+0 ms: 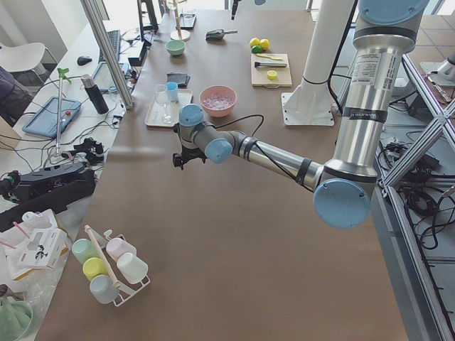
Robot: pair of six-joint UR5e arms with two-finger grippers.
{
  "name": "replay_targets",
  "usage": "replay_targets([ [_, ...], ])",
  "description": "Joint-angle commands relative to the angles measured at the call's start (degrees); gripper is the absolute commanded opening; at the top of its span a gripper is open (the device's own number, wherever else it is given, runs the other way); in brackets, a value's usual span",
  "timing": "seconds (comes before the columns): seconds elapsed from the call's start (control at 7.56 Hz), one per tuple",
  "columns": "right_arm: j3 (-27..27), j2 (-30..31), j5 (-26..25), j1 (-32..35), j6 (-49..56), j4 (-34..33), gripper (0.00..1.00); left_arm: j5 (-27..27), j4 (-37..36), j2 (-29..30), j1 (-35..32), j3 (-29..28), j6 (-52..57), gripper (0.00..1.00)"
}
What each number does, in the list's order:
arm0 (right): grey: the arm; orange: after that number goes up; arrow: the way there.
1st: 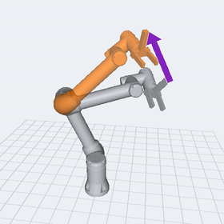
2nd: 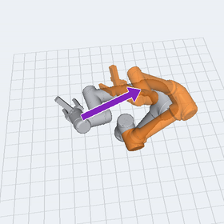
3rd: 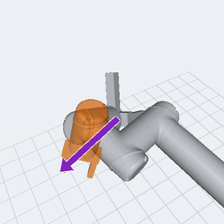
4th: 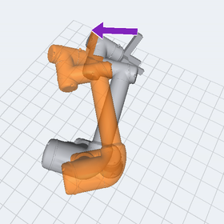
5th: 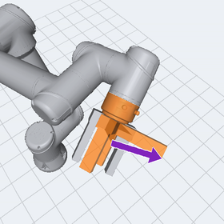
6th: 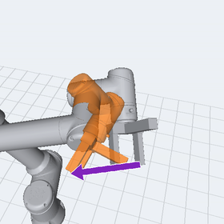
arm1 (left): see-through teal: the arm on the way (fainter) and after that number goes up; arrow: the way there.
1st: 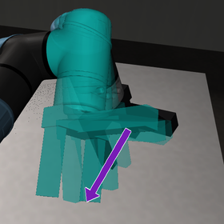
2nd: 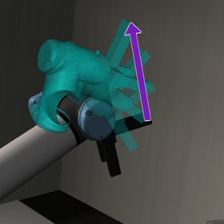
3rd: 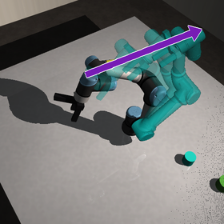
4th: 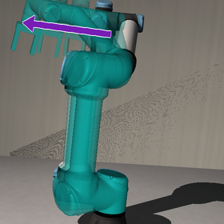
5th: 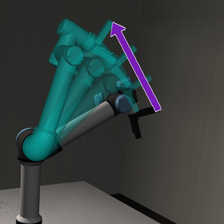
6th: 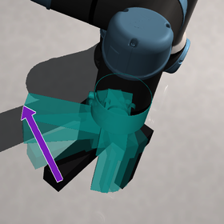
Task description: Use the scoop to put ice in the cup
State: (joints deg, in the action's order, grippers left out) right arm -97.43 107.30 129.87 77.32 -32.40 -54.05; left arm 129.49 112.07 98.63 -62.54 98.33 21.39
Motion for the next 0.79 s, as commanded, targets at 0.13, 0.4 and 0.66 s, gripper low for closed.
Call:
replay_targets([
  [0.13, 2.94, 0.99, -5.15, -7.52, -8.71, 7.73, 1.0, -7.92, 20.41, 3.05, 13.56, -7.52, 3.49, 0.99],
  [0.4, 3.9, 0.9, -9.01, -11.65, -15.12, 13.5, 1.0, -7.76, 22.14, 4.54, 14.9, -8.77, 3.75, 0.99],
  [0.66, 5.92, 0.99, -12.78, -14.29, -16.9, 17.54, 1.0, -7.32, 21.7, 7.43, 15.08, -8.68, 3.4, 0.99],
])
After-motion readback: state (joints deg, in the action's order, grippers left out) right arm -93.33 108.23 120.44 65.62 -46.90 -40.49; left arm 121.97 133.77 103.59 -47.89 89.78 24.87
